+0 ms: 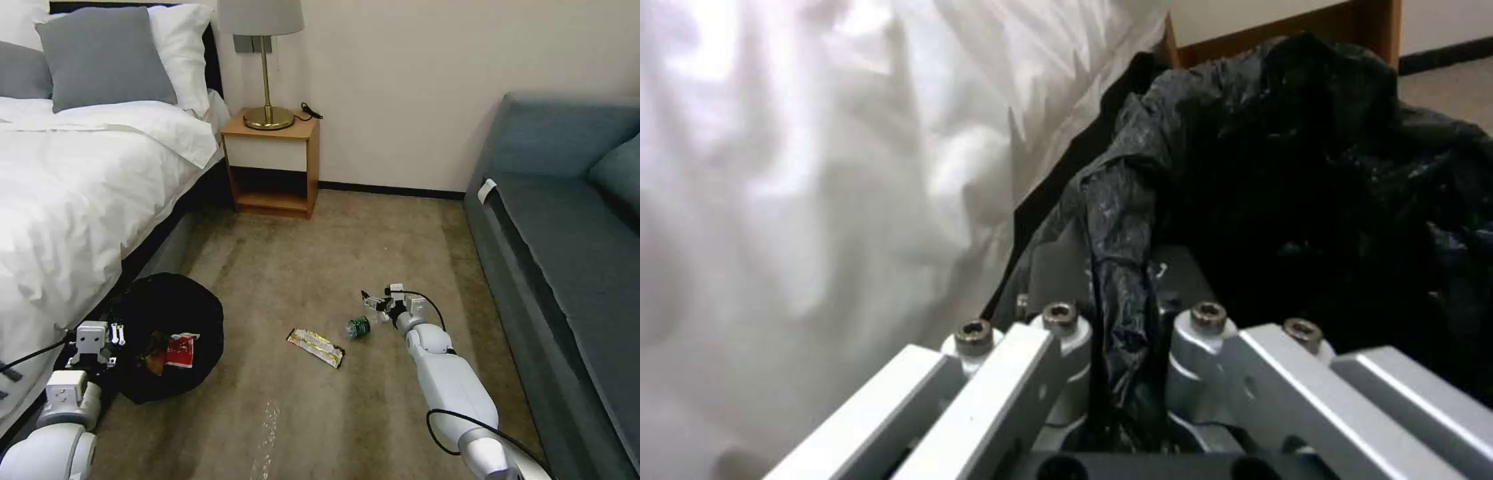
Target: Pick up the trash bin, then pick up the garbage on the floor and place it into the trash bin.
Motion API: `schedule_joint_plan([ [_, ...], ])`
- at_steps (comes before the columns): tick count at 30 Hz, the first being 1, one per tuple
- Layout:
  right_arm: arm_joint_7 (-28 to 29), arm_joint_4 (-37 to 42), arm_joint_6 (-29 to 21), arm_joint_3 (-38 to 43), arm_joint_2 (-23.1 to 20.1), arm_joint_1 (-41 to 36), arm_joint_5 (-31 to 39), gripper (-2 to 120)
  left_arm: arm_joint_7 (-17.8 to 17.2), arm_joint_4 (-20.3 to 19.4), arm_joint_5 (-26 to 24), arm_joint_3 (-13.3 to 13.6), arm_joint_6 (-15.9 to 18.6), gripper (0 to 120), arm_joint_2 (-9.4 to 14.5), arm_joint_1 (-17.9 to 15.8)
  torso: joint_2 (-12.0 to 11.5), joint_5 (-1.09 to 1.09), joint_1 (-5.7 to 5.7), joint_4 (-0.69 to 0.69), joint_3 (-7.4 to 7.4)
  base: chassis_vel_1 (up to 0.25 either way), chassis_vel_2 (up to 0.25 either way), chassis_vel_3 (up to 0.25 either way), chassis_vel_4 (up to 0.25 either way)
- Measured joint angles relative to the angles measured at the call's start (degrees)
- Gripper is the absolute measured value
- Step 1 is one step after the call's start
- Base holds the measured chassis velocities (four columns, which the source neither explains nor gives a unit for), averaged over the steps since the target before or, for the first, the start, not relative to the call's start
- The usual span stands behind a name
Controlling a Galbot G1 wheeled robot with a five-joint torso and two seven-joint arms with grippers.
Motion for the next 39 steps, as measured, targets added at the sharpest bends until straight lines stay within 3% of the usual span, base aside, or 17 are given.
schedule_joint_plan([
  [39,-1.58,1.26,0.97,0.14,-0.82,-1.59,-1.34,100,0.04,0.97,-0.48,0.46,-1.08,5,0.84,-0.46,0.00,0.00,0.00,0.00,0.01,-0.091,0.099,0.097,-0.092],
])
